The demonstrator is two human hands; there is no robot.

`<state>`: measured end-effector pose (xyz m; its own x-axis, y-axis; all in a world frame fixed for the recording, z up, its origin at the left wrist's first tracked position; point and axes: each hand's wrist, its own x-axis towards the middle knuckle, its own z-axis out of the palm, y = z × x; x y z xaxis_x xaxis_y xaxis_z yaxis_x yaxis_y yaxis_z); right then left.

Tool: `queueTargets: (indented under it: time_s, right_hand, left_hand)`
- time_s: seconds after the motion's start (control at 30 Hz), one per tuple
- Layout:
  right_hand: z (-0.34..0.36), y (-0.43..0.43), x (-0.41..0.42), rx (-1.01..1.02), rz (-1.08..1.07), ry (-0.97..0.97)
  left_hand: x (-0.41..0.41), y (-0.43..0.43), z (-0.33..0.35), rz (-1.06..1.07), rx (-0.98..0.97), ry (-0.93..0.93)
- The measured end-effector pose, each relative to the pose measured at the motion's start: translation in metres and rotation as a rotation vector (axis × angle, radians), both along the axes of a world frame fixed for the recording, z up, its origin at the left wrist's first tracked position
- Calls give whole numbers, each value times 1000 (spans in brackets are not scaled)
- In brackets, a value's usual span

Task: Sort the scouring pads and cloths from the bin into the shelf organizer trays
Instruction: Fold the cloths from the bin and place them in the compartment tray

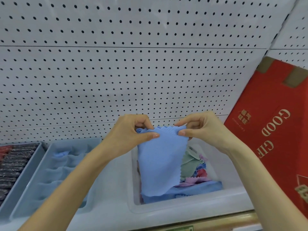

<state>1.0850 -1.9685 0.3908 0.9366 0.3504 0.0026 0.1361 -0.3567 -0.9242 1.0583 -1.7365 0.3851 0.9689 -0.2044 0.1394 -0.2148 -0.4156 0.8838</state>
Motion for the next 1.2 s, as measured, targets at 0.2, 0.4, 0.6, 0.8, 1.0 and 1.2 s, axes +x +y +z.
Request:
queueTargets:
  time_s: [0.2,0.4,0.6,0.8,1.0,1.2]
  right_hand:
    - [-1,0,-1,57,-45,12]
    - [5,-2,1,232,-153,31]
    - [3,6,2,22,-408,-137]
    - [-7,33,-8,44,-463,-240]
    - [-5,47,-12,392,-349,-11]
    - [-8,43,-12,354,-416,-61]
  left_hand:
    - [-1,-5,0,100,-56,23]
    - [0,-1,0,146,-299,131]
    - [11,-5,-11,302,-258,133]
    - [10,-32,-13,389,-342,60]
    - [5,-48,-10,272,-544,135]
    - [-4,-41,-8,167,-719,242]
